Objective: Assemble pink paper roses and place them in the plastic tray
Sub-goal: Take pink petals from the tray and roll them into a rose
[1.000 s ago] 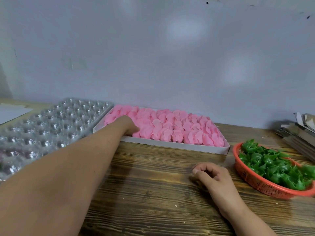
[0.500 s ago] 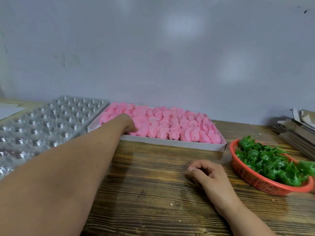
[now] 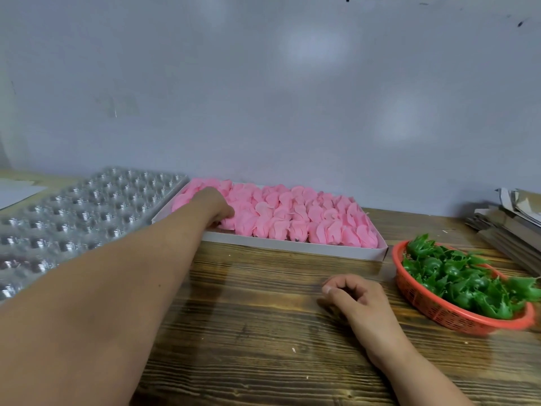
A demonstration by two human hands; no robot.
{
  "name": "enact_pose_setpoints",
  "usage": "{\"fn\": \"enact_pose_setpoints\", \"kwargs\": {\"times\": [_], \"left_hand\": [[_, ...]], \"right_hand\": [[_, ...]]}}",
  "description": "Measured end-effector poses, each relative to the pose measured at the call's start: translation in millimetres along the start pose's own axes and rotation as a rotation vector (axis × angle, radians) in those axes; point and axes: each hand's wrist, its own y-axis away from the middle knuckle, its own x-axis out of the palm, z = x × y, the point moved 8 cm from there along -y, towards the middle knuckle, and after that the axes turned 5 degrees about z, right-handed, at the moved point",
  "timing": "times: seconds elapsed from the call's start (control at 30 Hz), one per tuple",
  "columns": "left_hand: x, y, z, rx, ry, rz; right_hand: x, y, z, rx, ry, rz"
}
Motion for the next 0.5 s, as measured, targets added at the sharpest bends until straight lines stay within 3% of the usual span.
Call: {"fn": "enact_pose_setpoints", "kwargs": {"times": [0.37,0.5], "left_hand": [[-16.0,39.8,-10.1,0.125,0.37,-0.052],[16.8,67.0,-19.2,0.161,0.633,0.074]], "right_hand": [[0.0,3.7,4.7,0.03,-0.022,-0.01],[0.4,5.5,10.2,0.01,-0.015,-0.01]]}}
